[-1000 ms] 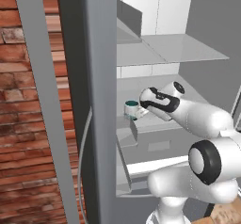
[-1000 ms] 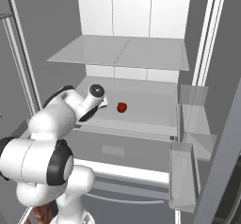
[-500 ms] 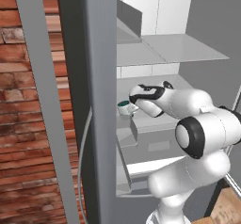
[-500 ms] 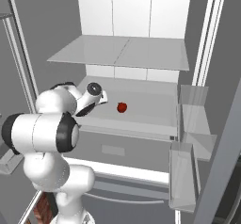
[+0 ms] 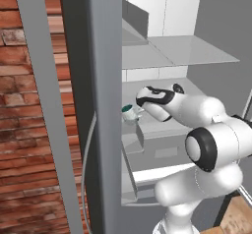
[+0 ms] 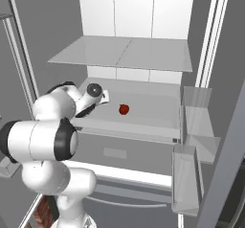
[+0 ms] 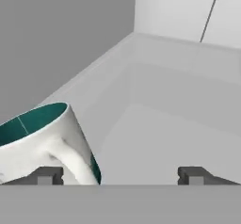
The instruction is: Place the mustard and mayonnaise from the counter to the top shelf of the fridge. If the existing items in the fridge are on the top shelf, move them to other shelves.
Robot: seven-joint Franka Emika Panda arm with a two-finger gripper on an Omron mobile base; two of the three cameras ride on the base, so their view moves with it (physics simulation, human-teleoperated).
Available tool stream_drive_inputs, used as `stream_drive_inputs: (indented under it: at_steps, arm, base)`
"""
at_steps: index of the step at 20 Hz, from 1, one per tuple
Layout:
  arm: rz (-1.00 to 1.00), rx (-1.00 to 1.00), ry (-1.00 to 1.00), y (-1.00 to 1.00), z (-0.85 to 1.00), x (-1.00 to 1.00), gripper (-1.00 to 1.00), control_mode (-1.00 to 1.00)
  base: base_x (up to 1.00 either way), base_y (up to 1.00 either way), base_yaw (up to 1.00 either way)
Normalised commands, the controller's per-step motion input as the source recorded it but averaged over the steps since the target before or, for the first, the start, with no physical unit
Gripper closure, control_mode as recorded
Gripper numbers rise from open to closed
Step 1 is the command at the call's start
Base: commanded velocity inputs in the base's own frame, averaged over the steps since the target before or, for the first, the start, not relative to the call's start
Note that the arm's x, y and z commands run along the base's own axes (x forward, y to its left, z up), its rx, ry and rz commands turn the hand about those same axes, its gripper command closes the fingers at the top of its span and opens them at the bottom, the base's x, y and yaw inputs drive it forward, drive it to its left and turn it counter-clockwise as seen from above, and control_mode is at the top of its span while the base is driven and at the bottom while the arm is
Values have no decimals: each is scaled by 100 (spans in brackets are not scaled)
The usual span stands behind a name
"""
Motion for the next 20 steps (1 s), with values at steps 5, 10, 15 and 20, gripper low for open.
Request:
stream_drive_inputs:
  at_steps: [5,10,15,20]
  arm:
    - [-9,14,-13,-42,46,-86,-100,-100]
    - [-13,17,-7,-70,37,-100,-100,-100]
    - [-18,10,0,-38,91,-100,-100,-100]
    - [-20,2,11,-21,100,-100,-100,-100]
  base:
    - [0,0,0]
    - [0,0,0]
    - [0,0,0]
    - [0,0,0]
